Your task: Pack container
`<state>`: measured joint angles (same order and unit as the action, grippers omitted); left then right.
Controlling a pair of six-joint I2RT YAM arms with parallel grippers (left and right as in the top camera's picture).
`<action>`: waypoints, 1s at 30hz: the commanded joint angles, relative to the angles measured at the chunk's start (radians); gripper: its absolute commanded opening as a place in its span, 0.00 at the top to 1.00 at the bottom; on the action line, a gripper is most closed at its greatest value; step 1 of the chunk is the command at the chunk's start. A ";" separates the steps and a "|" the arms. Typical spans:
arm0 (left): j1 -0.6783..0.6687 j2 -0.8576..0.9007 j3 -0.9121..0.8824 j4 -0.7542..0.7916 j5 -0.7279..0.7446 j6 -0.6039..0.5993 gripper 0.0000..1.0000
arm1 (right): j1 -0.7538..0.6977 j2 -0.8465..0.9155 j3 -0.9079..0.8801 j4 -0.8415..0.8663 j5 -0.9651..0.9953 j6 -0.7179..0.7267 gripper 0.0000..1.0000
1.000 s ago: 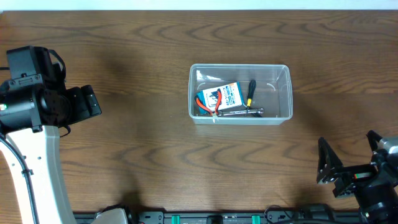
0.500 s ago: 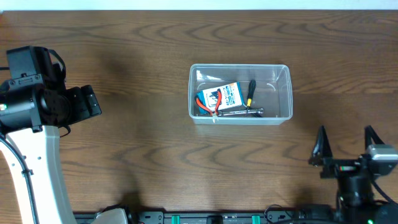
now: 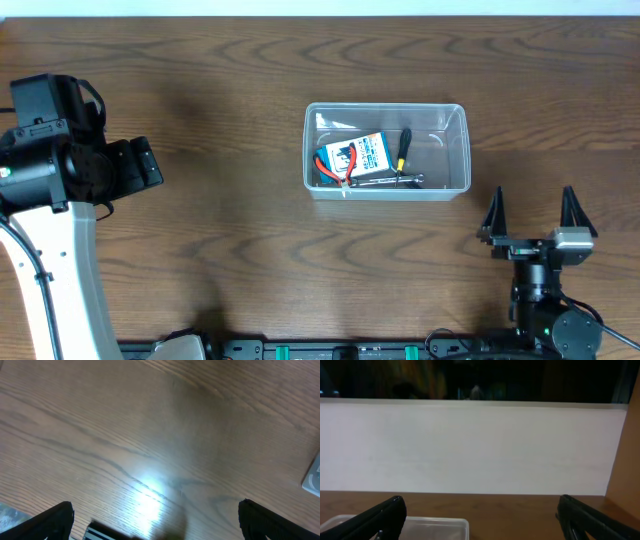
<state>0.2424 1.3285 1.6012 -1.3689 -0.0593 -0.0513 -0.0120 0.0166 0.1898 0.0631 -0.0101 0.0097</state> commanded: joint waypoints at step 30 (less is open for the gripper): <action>0.005 -0.002 0.010 -0.003 -0.002 0.006 0.02 | 0.024 -0.011 -0.184 -0.029 0.063 -0.018 0.01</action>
<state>0.2424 1.3285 1.6012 -1.3689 -0.0589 -0.0513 0.0128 0.0120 0.0074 0.0605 0.0380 0.0032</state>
